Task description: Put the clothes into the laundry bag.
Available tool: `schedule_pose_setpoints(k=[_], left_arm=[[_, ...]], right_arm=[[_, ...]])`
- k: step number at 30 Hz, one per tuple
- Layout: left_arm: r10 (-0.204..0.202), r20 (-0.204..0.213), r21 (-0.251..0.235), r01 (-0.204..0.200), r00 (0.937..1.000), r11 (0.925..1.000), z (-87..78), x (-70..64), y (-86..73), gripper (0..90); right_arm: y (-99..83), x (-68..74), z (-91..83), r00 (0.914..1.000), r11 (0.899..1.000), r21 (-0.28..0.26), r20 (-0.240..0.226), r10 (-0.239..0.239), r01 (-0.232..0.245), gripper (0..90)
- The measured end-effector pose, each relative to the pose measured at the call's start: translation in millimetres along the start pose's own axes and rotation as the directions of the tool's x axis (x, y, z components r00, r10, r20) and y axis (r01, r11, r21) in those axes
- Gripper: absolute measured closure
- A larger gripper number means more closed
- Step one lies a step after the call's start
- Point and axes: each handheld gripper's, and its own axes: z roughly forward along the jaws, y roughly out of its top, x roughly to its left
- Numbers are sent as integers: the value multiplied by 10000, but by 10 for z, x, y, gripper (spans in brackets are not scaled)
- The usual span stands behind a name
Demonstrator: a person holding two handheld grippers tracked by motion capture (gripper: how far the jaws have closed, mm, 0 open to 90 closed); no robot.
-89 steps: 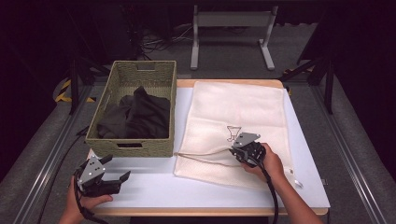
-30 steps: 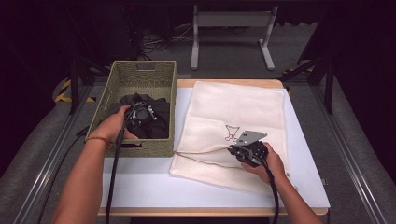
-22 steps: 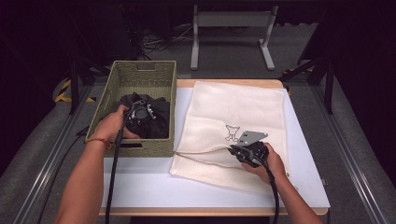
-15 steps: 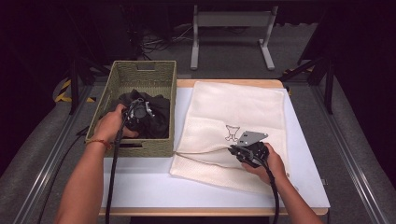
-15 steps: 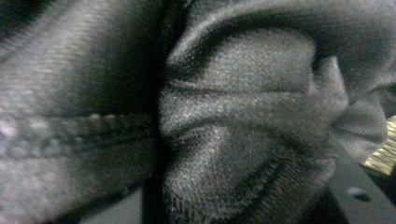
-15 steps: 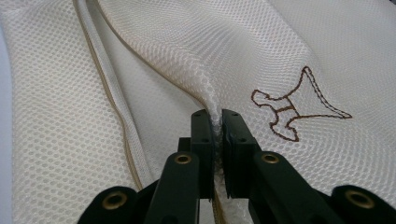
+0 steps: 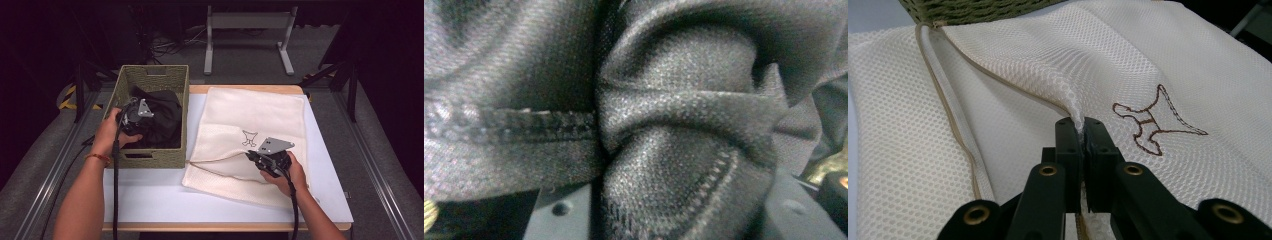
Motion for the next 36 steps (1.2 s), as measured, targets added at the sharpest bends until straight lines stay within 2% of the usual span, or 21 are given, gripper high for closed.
schedule_pose_setpoints(k=[2, 3, 4, 5, 6, 7, 8, 9, 10, 11, 14, 15, 16, 18, 22, 25, 29, 30, 33, 34, 36], left_arm=[[-239, 74, -666, 243, 9997, 9975, -76, 2, -62, 631], [-239, 74, -666, 243, 9997, 9975, -76, 2, -62, 632], [-463, 197, -1303, 485, 9987, 9903, -159, 11, -120, 632], [-615, 228, -1614, 643, 9978, 9848, -196, 17, -146, 632], [-751, 250, -1901, 785, 9969, 9786, -233, 26, -168, 632], [-751, 250, -1901, 785, 9969, 9786, -233, 26, -168, 633], [-895, 258, -2215, 930, 9957, 9707, -280, 33, -192, 633], [-1047, 420, -2645, 1121, 9936, 9578, -347, 38, -224, 633], [-1069, 499, -2821, 1167, 9930, 9523, -375, 45, -235, 633], [-1069, 499, -2821, 1167, 9930, 9523, -375, 45, -235, 633], [-1046, 570, -3555, 1181, 9929, 9272, -522, 19, -276, 634], [-1046, 570, -3555, 1181, 9929, 9272, -522, 19, -276, 633], [-1027, 595, -3765, 1176, 9929, 9189, -578, -19, -278, 633], [-945, 474, -4034, 1056, 9944, 9089, -650, -61, -279, 633], [-884, 569, -4627, 1048, 9945, 8803, -811, -145, -287, 633], [-654, 723, -5018, 929, 9952, 8600, -1012, -225, -273, 634], [-484, 704, -5146, 778, 9963, 8539, -1168, -312, -235, 634], [-395, 813, -5231, 763, 9959, 8489, -1215, -333, -224, 634], [-417, 1094, -5545, 958, 9931, 8266, -1347, -379, -204, 634], [-477, 1257, -5683, 1113, 9909, 8152, -1414, -412, -200, 635], [-399, 1361, -5810, 1123, 9899, 8061, -1453, -472, -193, 634]], right_arm=[[9, -1, -9, 10000, 9999, -101, 52, 38, -38, 865], [9, -1, -9, 10000, 9999, -101, 52, 38, -38, 865], [11, 2, -17, 10000, 9999, -135, 78, 12, -11, 865], [10, -2, -20, 10000, 9999, -138, 72, 5, -4, 865], [8, -5, -22, 10000, 9999, -150, 58, 30, -29, 865], [8, -5, -22, 10000, 9999, -150, 58, 30, -29, 865], [8, -6, -24, 10000, 9998, -196, 73, 64, -62, 865], [9, -5, -24, 10000, 9998, -186, 64, 51, -50, 865], [9, -4, -24, 10000, 9998, -179, 71, 42, -41, 866], [9, -4, -24, 10000, 9998, -179, 71, 42, -41, 866], [8, -8, -25, 9999, 9997, -213, 84, 86, -84, 866], [8, -8, -25, 9999, 9997, -213, 84, 86, -84, 866], [8, -8, -27, 9999, 9997, -218, 108, 87, -85, 866], [8, -11, -33, 9999, 9996, -273, 142, 90, -86, 867], [8, -23, -37, 9997, 9994, -304, 174, 157, -151, 867], [18, -29, -49, 9996, 9992, -370, 238, 173, -164, 868], [32, -39, -61, 9994, 9988, -450, 273, 227, -215, 869], [35, -43, -63, 9993, 9987, -457, 261, 249, -237, 869], [42, -56, -74, 9992, 9982, -525, 277, 291, -276, 870], [43, -59, -76, 9992, 9981, -540, 276, 300, -284, 870], [43, -64, -80, 9991, 9979, -575, 281, 326, -309, 870]])
